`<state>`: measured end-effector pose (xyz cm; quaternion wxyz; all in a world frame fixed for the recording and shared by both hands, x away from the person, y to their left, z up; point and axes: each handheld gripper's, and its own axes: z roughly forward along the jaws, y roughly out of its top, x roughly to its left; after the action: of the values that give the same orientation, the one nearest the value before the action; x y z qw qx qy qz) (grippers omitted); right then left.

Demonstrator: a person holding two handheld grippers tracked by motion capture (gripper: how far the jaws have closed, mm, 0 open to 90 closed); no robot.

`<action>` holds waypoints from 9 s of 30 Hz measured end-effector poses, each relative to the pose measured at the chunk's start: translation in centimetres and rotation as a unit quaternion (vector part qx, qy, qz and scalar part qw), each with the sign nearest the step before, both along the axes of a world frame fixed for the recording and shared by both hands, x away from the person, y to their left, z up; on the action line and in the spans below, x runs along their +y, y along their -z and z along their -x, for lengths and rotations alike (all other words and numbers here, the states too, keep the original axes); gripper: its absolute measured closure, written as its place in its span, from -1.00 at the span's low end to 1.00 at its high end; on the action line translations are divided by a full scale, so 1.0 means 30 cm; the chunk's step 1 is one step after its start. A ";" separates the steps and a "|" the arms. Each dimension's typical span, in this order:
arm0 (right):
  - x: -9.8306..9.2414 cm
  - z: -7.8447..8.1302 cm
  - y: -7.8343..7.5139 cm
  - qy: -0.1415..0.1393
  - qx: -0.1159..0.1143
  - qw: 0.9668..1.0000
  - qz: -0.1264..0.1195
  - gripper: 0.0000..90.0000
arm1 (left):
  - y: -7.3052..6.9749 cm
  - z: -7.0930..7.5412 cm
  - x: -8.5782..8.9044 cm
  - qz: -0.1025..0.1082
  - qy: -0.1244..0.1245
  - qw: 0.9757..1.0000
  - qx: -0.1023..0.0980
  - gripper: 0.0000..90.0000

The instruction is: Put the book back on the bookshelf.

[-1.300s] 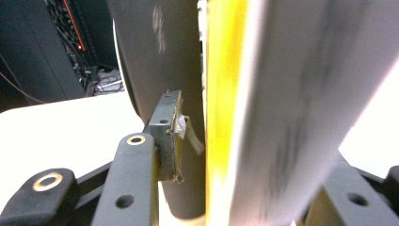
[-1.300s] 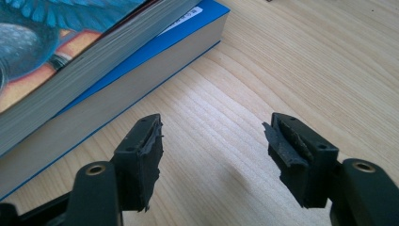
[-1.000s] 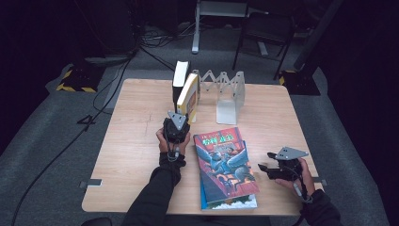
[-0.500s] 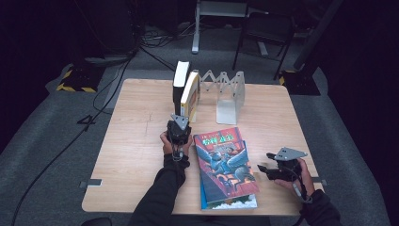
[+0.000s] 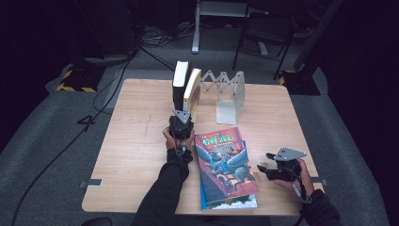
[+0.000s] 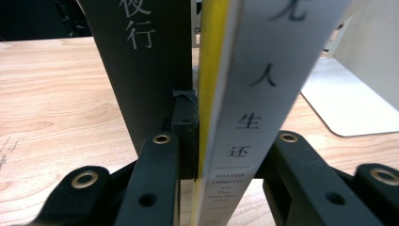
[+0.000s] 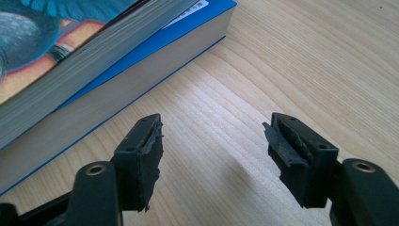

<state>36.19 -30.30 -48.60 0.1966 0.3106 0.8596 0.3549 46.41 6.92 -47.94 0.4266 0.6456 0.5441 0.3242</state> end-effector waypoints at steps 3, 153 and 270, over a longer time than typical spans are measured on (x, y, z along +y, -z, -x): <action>-0.001 0.000 0.000 -0.001 0.000 1.000 -0.001 -0.20 | -0.004 0.011 0.013 0.006 0.010 1.000 0.004 0.48; -0.009 0.262 -0.115 -0.097 0.029 0.994 -0.036 0.08 | 0.035 0.474 0.215 -0.131 0.409 0.894 0.129 -0.37; 0.197 0.071 -0.145 -0.153 0.146 0.976 -0.047 -0.05 | 0.080 0.255 0.107 -0.112 0.367 0.913 0.143 -0.57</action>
<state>34.05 -24.40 -44.25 -0.0024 0.2324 0.8987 0.3719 38.77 10.12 -50.33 0.3583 0.8826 0.2845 0.1083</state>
